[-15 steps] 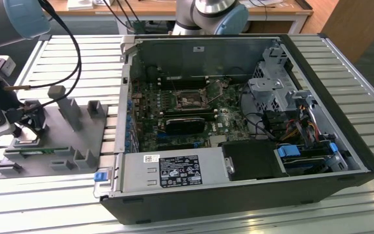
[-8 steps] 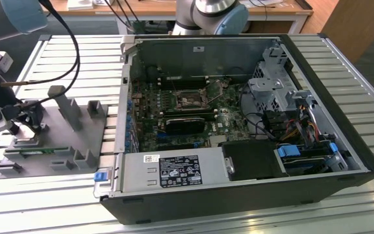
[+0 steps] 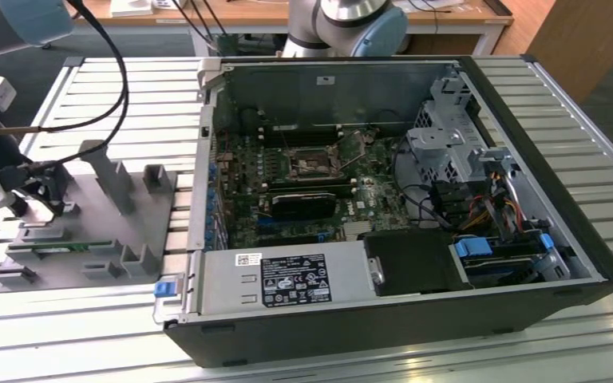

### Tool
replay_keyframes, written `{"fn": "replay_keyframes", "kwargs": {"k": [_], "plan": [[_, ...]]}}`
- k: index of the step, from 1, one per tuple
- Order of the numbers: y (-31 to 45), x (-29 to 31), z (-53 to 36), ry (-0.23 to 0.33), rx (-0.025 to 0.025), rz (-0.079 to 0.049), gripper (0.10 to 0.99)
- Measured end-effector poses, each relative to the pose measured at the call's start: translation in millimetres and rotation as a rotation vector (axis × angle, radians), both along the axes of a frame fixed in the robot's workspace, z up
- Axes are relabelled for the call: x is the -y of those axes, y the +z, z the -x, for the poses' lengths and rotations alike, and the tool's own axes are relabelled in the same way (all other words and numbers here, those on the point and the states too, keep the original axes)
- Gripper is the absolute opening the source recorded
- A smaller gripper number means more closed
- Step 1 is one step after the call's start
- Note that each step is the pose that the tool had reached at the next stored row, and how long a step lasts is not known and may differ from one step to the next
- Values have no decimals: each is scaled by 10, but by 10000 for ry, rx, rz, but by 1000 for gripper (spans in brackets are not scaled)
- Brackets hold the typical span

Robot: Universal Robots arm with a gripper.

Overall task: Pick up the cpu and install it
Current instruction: 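Pick up the cpu and move it towards the insertion slot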

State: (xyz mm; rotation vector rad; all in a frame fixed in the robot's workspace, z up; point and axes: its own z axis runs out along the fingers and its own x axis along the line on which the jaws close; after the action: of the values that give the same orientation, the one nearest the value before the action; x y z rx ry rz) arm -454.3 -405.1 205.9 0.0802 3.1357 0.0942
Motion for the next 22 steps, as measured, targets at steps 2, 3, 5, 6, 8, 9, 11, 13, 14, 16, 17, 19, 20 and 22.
{"fn": "replay_keyframes", "kwargs": {"k": [2, 3, 5, 6, 8, 9, 11, 13, 14, 16, 17, 19, 20, 22], "plan": [[50, 0, 0, 0, -2, 0, 541], [74, 0, 0, 0, 0, 0, 541], [117, 0, 0, 0, 0, 0, 541], [135, 0, 0, 0, -1, 0, 541], [159, 0, 0, 1, 0, 0, 541], [167, 0, 0, 1, -1, 0, 541], [179, 0, 0, 1, -1, 0, 541], [189, 0, 0, 1, 0, 0, 541], [194, 0, 0, 1, -1, 0, 541], [202, 0, 0, 0, 0, 0, 541], [208, 0, 0, 0, -2, 0, 541], [217, 0, 0, 1, -1, 0, 541], [223, 0, 0, 0, -2, 0, 541], [232, 0, 0, 0, -1, 0, 541]]}}
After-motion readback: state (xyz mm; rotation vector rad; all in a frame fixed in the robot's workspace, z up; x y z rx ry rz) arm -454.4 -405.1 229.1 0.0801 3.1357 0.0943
